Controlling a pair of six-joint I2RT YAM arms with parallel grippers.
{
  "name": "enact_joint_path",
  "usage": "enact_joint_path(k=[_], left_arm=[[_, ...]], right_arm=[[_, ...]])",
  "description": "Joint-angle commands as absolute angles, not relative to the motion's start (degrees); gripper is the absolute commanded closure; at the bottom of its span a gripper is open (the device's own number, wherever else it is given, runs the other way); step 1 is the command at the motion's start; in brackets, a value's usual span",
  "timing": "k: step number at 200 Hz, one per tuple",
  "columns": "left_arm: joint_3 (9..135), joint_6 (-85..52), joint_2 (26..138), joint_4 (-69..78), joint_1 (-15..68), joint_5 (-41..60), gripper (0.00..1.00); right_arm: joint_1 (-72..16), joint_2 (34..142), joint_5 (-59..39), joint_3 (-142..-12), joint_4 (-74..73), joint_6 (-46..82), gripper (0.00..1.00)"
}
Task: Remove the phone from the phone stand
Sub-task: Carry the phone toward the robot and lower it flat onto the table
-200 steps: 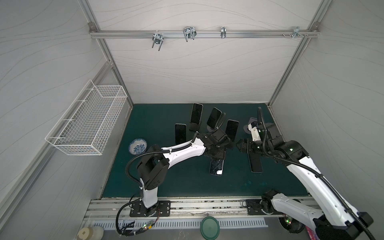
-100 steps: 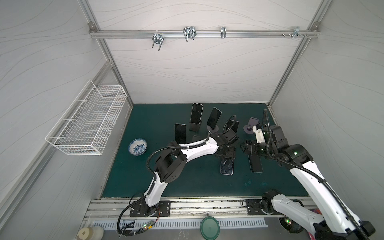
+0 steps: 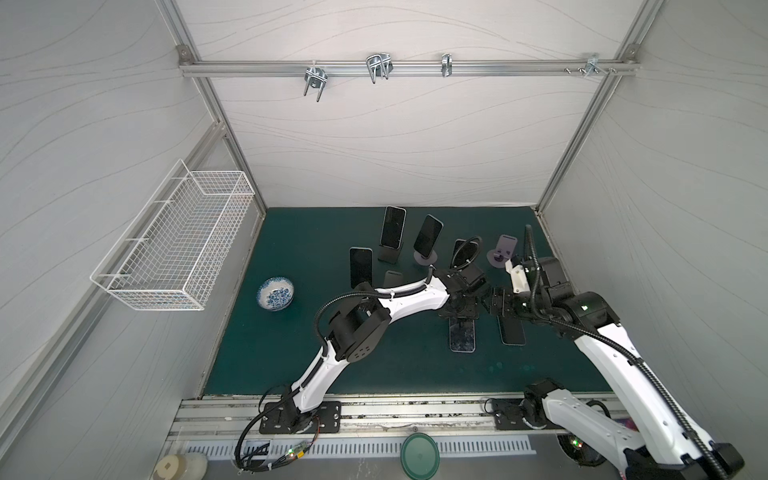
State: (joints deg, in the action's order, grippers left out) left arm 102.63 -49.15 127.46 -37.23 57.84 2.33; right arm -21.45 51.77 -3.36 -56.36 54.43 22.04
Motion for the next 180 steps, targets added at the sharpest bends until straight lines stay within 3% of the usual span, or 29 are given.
enact_joint_path(k=[1, 56, 114, 180], left_arm=[[106.9, -52.4, 129.1, -39.0, 58.2, 0.9, 0.53], [110.9, -54.4, 132.1, -41.4, 58.4, 0.6, 0.52], [112.4, -56.1, 134.3, -43.7, 58.4, 1.1, 0.42], [115.0, -58.0, 136.8, -47.4, 58.4, 0.5, 0.38]], right_arm=[[-20.6, 51.0, -5.6, -55.0, 56.8, 22.1, 0.15], [-19.8, 49.4, -5.6, -52.9, 57.1, 22.8, 0.15], [-19.5, 48.0, -4.0, -53.1, 57.4, 22.4, 0.15], [-19.5, 46.0, -2.5, -52.6, 56.7, 22.1, 0.15]])
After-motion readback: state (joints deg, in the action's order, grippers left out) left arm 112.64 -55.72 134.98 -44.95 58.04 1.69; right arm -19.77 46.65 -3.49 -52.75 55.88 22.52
